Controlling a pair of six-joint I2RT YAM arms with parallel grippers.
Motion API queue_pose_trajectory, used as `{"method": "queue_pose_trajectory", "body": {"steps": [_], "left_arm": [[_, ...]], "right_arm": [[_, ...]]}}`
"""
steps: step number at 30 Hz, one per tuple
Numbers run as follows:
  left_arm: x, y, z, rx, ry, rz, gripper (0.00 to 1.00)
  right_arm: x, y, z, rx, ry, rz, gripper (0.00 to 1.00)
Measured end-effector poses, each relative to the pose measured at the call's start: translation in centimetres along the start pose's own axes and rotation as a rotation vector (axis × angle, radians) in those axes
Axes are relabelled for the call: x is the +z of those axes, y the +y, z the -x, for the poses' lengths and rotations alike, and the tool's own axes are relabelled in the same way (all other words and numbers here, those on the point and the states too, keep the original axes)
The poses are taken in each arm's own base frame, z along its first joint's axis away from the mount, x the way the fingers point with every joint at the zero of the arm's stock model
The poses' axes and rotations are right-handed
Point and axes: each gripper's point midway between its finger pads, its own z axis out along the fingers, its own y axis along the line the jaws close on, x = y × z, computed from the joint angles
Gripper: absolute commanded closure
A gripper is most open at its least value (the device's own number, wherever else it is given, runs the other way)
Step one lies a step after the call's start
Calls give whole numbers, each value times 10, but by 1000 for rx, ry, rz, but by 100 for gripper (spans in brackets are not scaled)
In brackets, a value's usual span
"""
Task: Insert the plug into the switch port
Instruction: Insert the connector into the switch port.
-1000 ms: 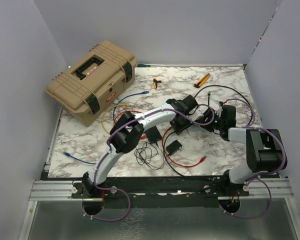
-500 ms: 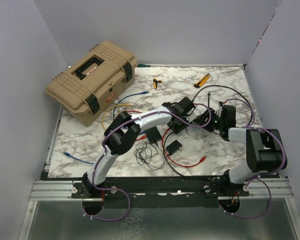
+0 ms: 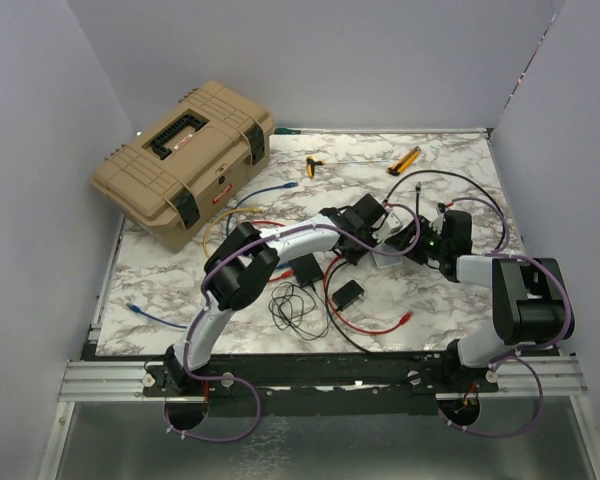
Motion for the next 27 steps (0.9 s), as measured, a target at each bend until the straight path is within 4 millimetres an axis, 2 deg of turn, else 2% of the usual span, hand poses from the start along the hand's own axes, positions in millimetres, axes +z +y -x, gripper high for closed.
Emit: {"method": "queue_pose_trajectory", "body": {"steps": [4,15,27], "left_arm": [[0,0,0,3,-27,2,100],[-12,-4,-18,33,-144,3,100],[-9,-9,1,55,-256,-24,100]], "right_arm": [[0,0,0,0,0,0,44],[0,1,-1,0,7,8,44],[1,3,-4,0,20,28,44]]}}
